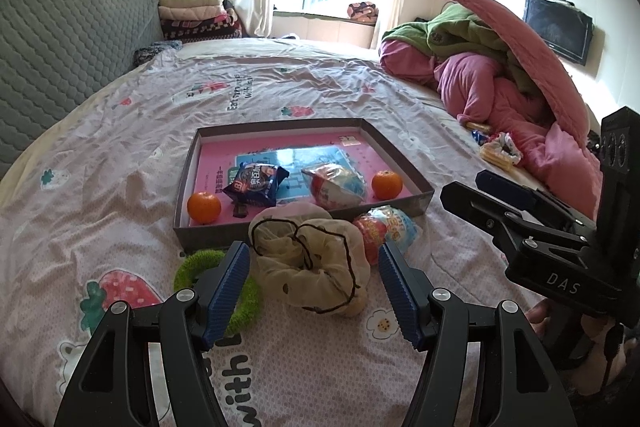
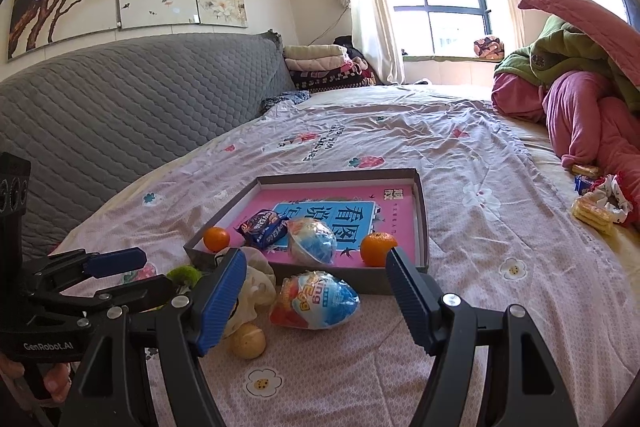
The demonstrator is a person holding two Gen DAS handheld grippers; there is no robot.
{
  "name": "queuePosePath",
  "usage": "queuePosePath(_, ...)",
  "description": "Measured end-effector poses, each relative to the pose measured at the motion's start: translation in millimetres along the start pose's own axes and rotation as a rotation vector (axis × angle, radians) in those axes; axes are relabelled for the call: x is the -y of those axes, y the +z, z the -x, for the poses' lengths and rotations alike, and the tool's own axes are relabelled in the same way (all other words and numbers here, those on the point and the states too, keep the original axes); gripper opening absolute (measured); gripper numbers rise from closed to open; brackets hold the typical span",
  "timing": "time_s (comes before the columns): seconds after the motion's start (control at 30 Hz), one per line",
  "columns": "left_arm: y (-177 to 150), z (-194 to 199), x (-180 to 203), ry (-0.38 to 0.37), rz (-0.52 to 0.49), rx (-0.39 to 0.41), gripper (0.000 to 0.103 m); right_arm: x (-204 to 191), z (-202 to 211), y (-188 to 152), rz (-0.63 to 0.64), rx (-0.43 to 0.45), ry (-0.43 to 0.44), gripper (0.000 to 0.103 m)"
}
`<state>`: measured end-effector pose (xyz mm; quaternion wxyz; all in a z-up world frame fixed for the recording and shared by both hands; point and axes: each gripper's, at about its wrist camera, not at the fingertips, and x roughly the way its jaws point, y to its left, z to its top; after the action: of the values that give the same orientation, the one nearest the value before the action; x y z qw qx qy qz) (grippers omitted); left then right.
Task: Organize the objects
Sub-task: 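Withdraw both grippers from the tray back toward the remaining items, then move left gripper to the beige drawstring pouch while right gripper approaches the blue egg-toy bag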
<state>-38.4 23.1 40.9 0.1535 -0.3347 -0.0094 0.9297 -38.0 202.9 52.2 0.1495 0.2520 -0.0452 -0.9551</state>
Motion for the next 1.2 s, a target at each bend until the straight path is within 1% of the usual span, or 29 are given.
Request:
queuePosePath(0.37, -11, -7, -1, 0.004, -0.014, -0.036, 0.068, -6, -3, -9, 0.018, -0.033, -0.002, 0.072)
queuePosePath(0.7, -20, -17, 1, -0.005, -0.017, -0.068, 0.068, -3, -8, -14, -0.003, -0.062, -0.01, 0.072)
queuePosePath(1.0, -30, -38, 7, -0.022, -0.032, -0.106, 0.068, 5, -28, -25, -0.027, -0.143, -0.043, 0.072)
queuePosePath(1.2, -29, -50, 7, -0.034, -0.028, -0.11, 0.068, 17, -40, -30, -0.108, -0.193, -0.004, 0.072)
